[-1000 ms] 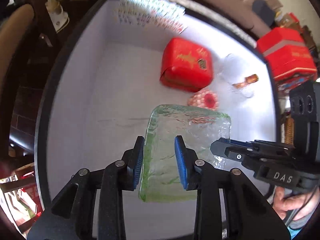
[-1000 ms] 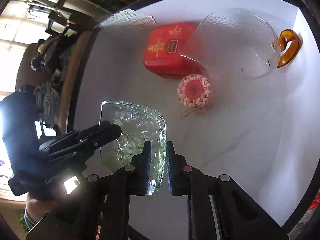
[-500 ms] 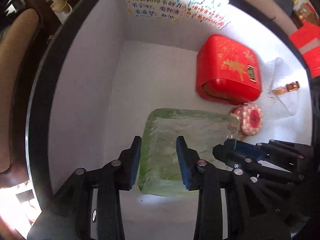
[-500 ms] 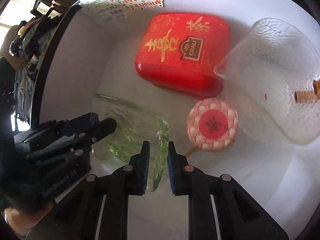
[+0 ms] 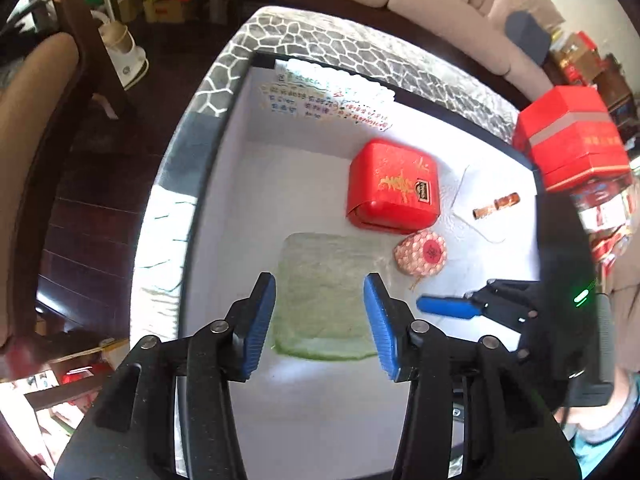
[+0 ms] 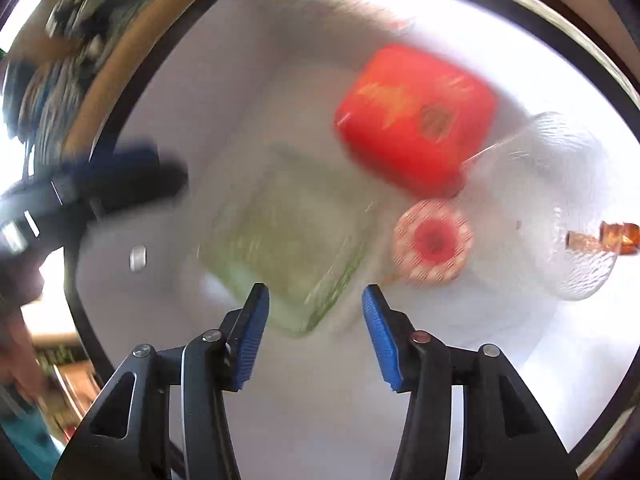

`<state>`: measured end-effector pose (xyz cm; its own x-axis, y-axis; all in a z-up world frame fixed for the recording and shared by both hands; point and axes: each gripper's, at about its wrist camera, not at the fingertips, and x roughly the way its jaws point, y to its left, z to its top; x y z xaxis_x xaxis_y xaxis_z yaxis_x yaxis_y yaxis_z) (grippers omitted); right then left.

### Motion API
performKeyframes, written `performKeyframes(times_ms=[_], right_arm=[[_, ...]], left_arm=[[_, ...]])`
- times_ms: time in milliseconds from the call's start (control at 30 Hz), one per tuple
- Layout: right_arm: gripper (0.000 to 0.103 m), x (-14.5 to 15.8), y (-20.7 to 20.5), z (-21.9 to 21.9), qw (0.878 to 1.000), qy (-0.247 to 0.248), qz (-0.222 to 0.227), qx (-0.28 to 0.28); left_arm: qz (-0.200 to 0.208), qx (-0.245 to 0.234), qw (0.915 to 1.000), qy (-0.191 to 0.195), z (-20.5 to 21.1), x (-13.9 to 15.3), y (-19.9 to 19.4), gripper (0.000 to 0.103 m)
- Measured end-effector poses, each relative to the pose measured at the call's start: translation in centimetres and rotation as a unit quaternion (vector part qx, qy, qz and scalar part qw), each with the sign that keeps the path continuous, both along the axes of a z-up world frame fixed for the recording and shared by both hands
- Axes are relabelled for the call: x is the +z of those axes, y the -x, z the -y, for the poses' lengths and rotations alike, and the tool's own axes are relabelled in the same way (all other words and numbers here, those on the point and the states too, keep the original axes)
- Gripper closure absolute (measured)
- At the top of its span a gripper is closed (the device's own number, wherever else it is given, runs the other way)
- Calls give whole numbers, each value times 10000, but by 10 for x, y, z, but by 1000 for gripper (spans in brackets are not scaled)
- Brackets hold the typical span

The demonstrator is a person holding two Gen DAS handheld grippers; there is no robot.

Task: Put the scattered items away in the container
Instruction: 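Lower the green glass dish into the box and open both grippers, then withdraw both grippers from the box back toward the table clutter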

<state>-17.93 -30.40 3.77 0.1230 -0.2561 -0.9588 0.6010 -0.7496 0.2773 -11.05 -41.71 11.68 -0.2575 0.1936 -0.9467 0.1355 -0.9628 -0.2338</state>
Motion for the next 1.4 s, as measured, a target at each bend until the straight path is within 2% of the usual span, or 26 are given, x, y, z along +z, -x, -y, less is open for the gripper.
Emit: performKeyframes(times_ms=[133,267,400,533,633,733,900,1033,1167,1233,1333,1400], right_arm=[[54,-21,-16,18,9980,-405,191,448],[50,-34,-14,32,9975,-510,181,457],[54,-34,-5,49,9973,-528,10,508],[57,-31,-2,70,9961,-561,-138,661],[65,-30,-7,77,9919,-819,-453,858],[63,-28,2,70,9944,-644,-399,731],[70,-21,18,69,9913,-707,-919,630],[64,-21,42,59,9987,-347,-360,-64],[64,-16,59,50,9977,-135,-357,-563],[59,-14,67,43,9963,49,-216,-833],[58,-11,67,38,9965,109,-129,-821],[60,-3,59,32,9981,187,3,-591]], left_arm=[[-4,69,10000,-13,9,6,-6,60],[-161,148,9997,-103,28,20,4,59],[-370,221,9991,-21,45,34,0,58],[-494,295,9982,-160,61,38,0,58],[-514,283,9978,-299,67,36,1,58],[-522,274,9977,-324,66,32,3,58],[-501,285,9973,-457,65,24,2,58],[-473,350,9971,-480,67,19,5,58],[-504,340,9971,-459,65,20,7,58],[-497,298,9973,-440,62,20,8,58],[-486,289,9977,-380,59,19,7,58],[-513,252,9976,-381,56,21,2,57]])
